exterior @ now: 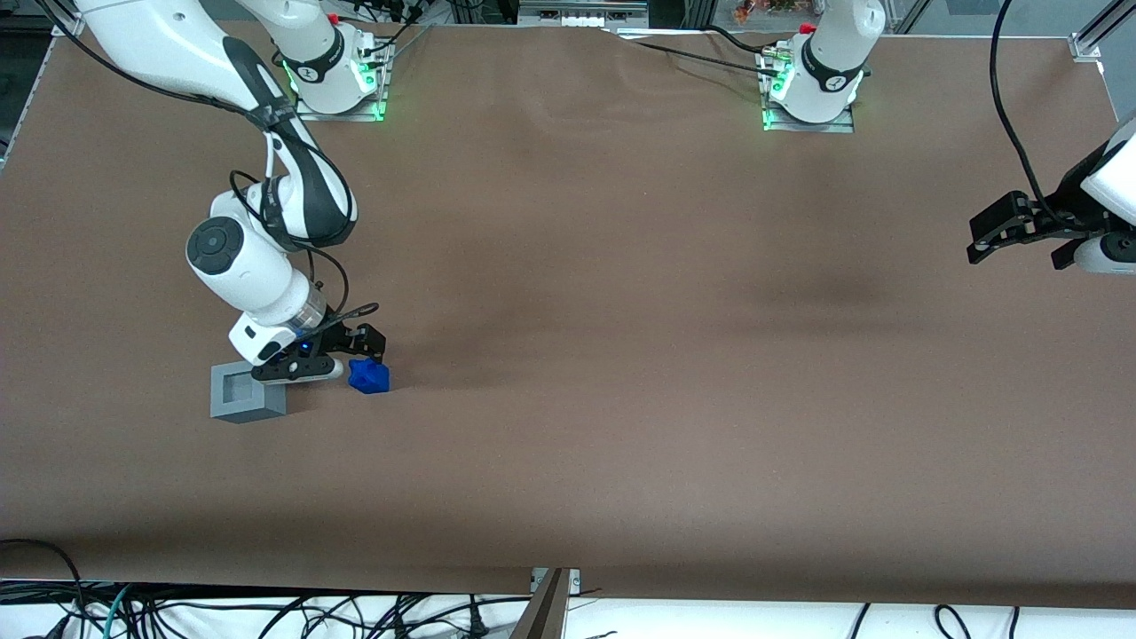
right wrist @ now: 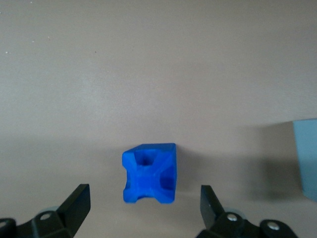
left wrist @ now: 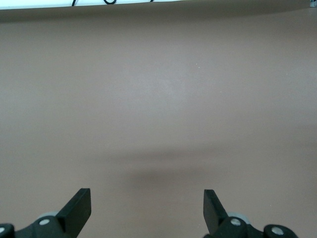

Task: Insert blue part into gray base with right arm
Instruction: 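Close the right gripper on the blue part and lift it, then carry the blue part over the gray base's opening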

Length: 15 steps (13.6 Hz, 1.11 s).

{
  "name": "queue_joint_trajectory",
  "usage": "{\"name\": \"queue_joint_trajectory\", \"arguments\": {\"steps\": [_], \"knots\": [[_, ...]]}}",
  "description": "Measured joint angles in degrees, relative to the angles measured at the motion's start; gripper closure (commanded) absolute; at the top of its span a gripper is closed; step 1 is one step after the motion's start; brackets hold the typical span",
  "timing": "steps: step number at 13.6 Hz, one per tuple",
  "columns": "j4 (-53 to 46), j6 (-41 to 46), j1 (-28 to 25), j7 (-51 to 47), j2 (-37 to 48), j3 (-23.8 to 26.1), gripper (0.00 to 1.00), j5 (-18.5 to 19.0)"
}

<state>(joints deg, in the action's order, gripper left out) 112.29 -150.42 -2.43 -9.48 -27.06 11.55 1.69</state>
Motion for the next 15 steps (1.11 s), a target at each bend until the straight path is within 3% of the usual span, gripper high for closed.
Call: {"name": "queue_joint_trajectory", "arguments": {"steps": [2, 3, 9, 12, 15], "knots": [[-0.1, -1.9, -0.1, 0.0, -1.6, 0.0, 0.19, 0.0], [-0.2, -2.7, -0.1, 0.0, -2.2, 0.1, 0.26, 0.0], [-1.3, -3.7, -0.6, 0.0, -3.8, 0.2, 0.89, 0.0], [-2.6, -2.5, -0.6, 1.9, -3.2, 0.1, 0.90, 0.1], [-5.3, 8.7, -0.4, 8.7, 1.8, -1.9, 0.90, 0.1]]}}
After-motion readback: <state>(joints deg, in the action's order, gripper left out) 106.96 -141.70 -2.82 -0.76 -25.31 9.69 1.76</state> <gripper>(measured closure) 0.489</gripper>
